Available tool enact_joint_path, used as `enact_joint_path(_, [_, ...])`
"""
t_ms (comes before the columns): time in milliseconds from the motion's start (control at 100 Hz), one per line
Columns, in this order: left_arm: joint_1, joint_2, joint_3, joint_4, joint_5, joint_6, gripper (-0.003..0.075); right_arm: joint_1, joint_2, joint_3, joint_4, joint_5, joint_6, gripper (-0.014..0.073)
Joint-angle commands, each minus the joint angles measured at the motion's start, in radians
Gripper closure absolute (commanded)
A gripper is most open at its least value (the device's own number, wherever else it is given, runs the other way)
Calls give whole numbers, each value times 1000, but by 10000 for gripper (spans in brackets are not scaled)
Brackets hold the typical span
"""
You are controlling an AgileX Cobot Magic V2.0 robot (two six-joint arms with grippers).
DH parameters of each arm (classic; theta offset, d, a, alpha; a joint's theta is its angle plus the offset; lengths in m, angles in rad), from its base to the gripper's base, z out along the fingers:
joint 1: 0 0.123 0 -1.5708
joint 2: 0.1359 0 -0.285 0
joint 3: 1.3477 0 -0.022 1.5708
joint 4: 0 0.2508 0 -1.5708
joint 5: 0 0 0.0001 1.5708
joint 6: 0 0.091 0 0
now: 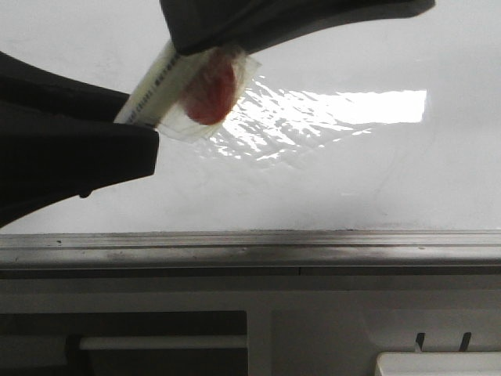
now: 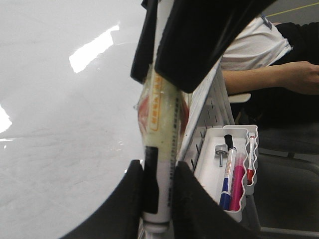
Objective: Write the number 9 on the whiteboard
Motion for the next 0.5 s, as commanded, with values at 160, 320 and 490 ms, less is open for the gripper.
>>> enact_joint_path(160, [-3,-23,-19,5,-82,-33,514,-4,-14,-33,-9,-58,-9,645])
enact_joint_path(320, [-3,-78,-19,-37,-42,-61,453,-8,-14,-35,-7,-37,-8,645])
enact_joint_path(490, [-3,-203,-19,-99,86,-85,454,-50,-14,-61,-1,-49,2,645])
